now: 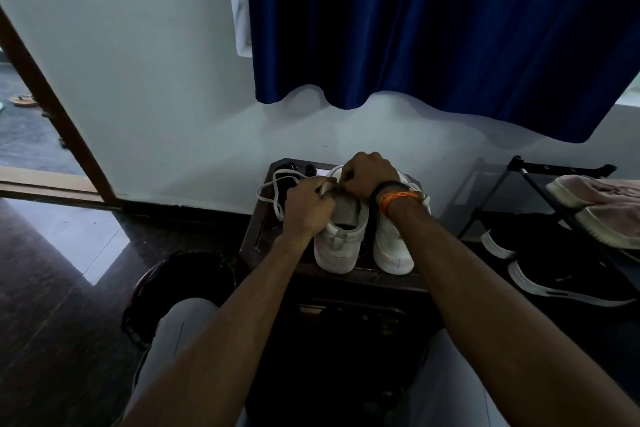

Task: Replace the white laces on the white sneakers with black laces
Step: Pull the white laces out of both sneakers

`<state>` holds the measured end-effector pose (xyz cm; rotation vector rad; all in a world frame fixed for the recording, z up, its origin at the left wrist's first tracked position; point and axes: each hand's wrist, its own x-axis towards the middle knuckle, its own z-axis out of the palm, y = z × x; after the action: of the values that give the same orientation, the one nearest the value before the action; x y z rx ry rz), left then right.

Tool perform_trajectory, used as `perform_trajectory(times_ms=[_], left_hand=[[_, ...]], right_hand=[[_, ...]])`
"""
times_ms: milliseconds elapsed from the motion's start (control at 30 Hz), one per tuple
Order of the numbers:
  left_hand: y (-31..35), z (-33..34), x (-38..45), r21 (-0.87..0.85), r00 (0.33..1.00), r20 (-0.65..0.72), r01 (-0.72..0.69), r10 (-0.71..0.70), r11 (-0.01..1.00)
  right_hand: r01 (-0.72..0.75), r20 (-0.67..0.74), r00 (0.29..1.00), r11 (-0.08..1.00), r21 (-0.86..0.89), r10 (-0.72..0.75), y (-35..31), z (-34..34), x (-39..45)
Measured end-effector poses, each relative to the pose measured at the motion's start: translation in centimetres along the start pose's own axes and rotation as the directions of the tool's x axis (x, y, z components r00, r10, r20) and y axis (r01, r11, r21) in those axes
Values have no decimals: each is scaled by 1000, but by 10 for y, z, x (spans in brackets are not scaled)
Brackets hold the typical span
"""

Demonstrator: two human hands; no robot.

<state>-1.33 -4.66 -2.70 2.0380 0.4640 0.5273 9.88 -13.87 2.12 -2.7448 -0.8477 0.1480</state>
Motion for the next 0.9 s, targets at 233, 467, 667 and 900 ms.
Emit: perform_trajectory(times_ms=[233,467,667,900], left_hand=[[0,3,0,1,999,-50,20,-20,1000],[-2,4,1,-6,999,-35,29,-29,1000],[-5,4,2,47,1000,-13,6,-5,999],[-7,5,4,56,1000,-26,0,1,998]], right_hand=[[-283,-209,934,957,66,290,26,-31,-10],[-100,-216,972,994,-31,91,8,-31,-13],[18,9,1000,997,-75,-18,-16,-3,-11],[-61,-93,994,998,-28,58,-3,-10,-11]])
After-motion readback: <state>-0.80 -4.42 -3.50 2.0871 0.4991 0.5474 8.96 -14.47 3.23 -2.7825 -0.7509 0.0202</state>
